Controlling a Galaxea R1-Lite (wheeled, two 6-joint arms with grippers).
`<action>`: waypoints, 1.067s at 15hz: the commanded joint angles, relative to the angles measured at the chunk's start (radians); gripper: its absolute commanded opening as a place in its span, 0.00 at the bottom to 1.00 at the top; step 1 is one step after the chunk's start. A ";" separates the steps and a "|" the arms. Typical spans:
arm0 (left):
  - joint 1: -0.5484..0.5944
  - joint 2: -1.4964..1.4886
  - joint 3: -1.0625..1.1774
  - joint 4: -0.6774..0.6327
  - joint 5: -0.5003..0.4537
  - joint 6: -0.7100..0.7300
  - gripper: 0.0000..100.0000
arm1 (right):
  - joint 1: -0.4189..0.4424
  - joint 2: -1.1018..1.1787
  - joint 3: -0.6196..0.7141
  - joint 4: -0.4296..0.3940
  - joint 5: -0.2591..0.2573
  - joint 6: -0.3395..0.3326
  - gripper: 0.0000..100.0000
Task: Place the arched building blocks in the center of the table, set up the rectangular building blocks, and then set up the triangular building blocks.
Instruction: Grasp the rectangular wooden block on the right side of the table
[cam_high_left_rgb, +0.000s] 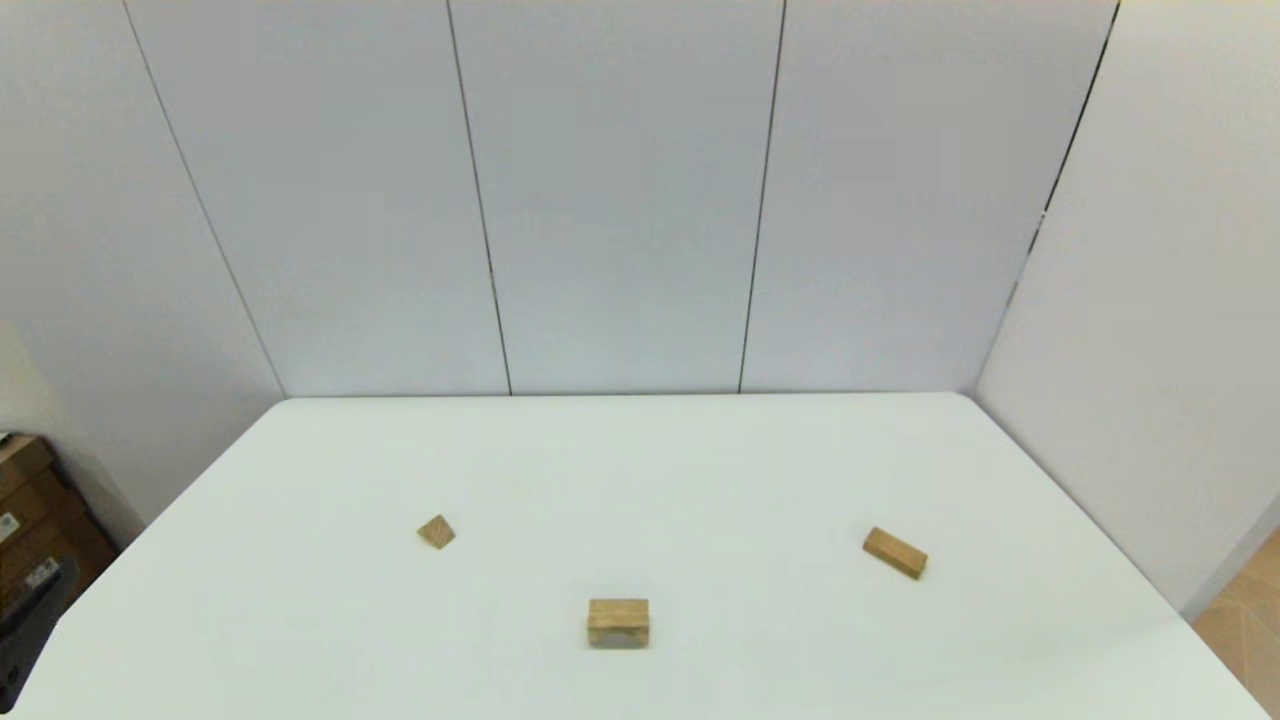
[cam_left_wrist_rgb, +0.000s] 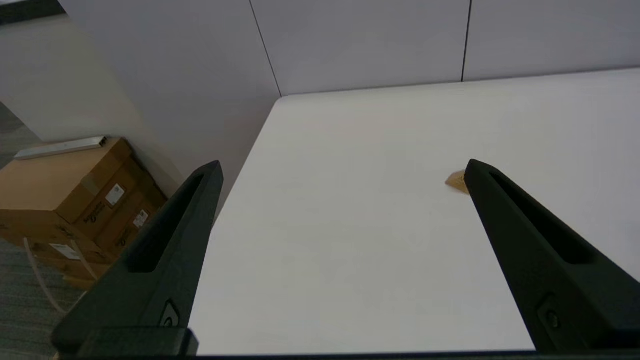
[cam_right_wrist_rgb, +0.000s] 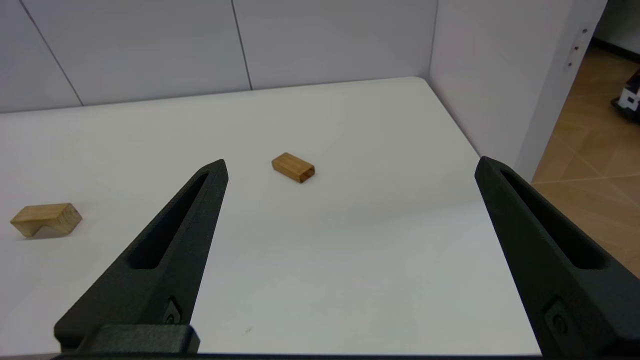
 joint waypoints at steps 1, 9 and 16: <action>-0.024 -0.120 0.006 0.076 -0.001 0.001 1.00 | 0.000 0.000 0.000 0.000 0.000 0.001 1.00; -0.004 -0.317 0.091 0.120 0.010 -0.064 1.00 | 0.000 0.000 0.000 0.000 0.000 0.001 1.00; 0.000 -0.453 0.269 -0.079 0.003 -0.069 1.00 | 0.000 0.000 0.000 0.000 0.000 0.001 1.00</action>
